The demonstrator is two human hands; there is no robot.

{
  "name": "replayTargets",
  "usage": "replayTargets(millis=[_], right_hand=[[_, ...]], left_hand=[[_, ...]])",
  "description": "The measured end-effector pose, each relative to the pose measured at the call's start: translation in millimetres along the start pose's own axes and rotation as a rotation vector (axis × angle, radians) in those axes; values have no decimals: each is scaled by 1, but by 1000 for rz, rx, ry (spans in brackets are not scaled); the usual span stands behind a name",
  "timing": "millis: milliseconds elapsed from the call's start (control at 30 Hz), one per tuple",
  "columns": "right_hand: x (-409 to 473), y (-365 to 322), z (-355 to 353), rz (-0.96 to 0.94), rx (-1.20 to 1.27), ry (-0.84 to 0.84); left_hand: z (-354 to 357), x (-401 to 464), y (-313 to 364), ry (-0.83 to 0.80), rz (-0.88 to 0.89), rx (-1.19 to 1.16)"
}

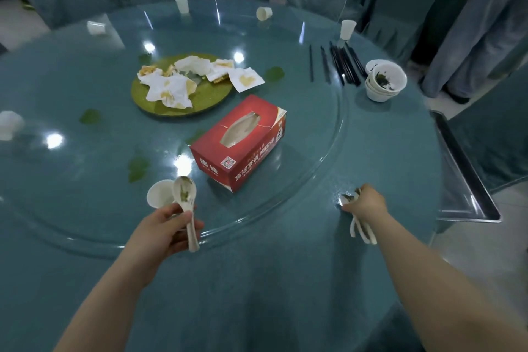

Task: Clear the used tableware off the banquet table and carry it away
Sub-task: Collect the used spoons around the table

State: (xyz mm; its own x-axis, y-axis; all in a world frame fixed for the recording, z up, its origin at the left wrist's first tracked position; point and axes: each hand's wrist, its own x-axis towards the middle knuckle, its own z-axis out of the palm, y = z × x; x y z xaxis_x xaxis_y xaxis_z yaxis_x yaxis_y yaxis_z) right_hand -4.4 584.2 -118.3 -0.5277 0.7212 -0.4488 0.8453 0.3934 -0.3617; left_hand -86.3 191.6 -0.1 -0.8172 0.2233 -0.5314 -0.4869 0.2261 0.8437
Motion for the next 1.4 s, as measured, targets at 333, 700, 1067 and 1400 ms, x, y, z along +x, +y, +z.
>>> replayTargets(millis=[333, 700, 1067, 1400], right_hand=[[-102, 11, 39, -73, 383, -157], [-296, 32, 35, -136, 981, -150], [-377, 146, -24, -78, 1179, 2], [-428, 370, -129, 50, 1229, 265]], left_hand=[[-25, -56, -33, -60, 29, -35], [-3, -143, -91, -312, 31, 29], [90, -227, -115, -594, 73, 196], [290, -335, -146, -771, 139, 203]])
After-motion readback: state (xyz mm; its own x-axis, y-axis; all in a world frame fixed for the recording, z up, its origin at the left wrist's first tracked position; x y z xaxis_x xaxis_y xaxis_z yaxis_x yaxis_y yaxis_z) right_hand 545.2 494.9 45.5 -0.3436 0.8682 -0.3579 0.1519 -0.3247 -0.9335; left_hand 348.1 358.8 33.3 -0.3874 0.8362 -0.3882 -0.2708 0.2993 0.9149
